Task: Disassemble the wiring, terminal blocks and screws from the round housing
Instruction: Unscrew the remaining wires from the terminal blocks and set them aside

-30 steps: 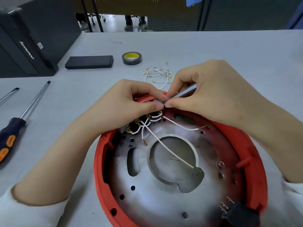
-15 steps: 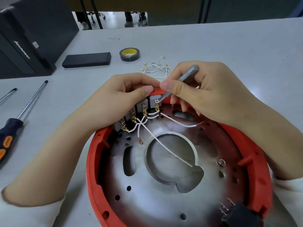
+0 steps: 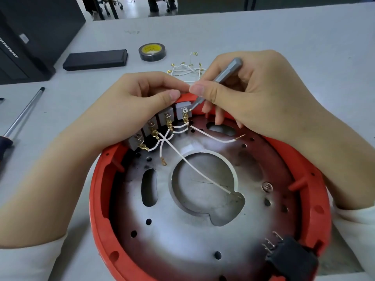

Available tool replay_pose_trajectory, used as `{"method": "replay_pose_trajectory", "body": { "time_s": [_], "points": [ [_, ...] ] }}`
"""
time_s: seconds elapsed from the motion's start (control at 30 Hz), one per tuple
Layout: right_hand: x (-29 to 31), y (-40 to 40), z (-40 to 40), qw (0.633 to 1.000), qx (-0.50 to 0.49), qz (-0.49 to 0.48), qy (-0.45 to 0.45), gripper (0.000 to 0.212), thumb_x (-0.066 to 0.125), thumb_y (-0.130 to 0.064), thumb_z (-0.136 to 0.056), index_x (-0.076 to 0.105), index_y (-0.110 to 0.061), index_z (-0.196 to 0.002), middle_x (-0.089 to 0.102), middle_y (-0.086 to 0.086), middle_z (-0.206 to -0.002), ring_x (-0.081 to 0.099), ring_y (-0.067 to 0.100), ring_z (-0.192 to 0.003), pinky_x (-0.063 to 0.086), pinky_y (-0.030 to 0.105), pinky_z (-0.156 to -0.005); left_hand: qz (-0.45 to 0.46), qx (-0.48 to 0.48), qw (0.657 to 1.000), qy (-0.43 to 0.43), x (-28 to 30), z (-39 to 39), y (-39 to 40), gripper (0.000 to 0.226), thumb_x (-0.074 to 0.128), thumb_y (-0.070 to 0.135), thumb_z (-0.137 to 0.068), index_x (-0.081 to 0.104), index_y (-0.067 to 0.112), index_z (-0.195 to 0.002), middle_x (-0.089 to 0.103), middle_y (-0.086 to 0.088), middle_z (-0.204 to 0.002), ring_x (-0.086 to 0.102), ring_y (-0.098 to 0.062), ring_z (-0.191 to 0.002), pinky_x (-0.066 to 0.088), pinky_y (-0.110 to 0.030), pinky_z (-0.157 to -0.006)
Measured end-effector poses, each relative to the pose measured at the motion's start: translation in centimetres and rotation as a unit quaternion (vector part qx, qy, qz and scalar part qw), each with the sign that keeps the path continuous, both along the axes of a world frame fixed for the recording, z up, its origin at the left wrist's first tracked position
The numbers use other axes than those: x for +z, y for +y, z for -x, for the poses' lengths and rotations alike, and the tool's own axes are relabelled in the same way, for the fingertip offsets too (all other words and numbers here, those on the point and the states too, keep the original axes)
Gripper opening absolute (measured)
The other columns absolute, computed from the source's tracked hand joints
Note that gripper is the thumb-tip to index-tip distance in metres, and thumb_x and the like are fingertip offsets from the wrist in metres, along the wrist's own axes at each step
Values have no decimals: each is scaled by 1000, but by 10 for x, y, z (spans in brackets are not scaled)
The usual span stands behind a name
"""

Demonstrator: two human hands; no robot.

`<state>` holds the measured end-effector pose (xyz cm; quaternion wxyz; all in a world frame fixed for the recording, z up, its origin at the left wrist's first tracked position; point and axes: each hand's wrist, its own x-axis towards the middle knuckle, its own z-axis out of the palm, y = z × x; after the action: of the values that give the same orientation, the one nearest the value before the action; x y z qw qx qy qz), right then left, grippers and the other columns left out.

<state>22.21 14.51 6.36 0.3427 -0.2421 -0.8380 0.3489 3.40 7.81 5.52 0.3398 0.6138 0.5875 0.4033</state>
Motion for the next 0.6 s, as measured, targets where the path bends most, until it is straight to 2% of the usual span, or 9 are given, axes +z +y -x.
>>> {"method": "replay_pose_trajectory", "body": {
  "time_s": [0.23,0.43,0.6],
  "points": [
    [2,-4,-1,999,0,-43,-24,24,65,-35,-89,69,-12,-83,68,-7,-65,65,9,-51,45,13,-49,5,10,1000,11,1,-1,0,17,55,18,-96,70,26,-101,75,11,-96,68,-2,-93,49,-16,-90],
    [5,-2,3,997,-9,-44,-59,23,60,-35,-93,64,-15,-82,64,-10,-61,62,3,-54,44,12,-55,4,17,1000,4,1,-2,0,17,56,17,-95,69,27,-97,74,14,-92,67,3,-87,47,-10,-81],
    [13,2,14,993,19,-24,-118,23,50,-35,-98,53,-20,-80,62,-7,-56,55,-1,-49,37,10,-52,6,20,1000,-2,0,-1,0,18,55,15,-95,69,25,-101,75,8,-98,67,-2,-94,49,-17,-92]
  ]
}}
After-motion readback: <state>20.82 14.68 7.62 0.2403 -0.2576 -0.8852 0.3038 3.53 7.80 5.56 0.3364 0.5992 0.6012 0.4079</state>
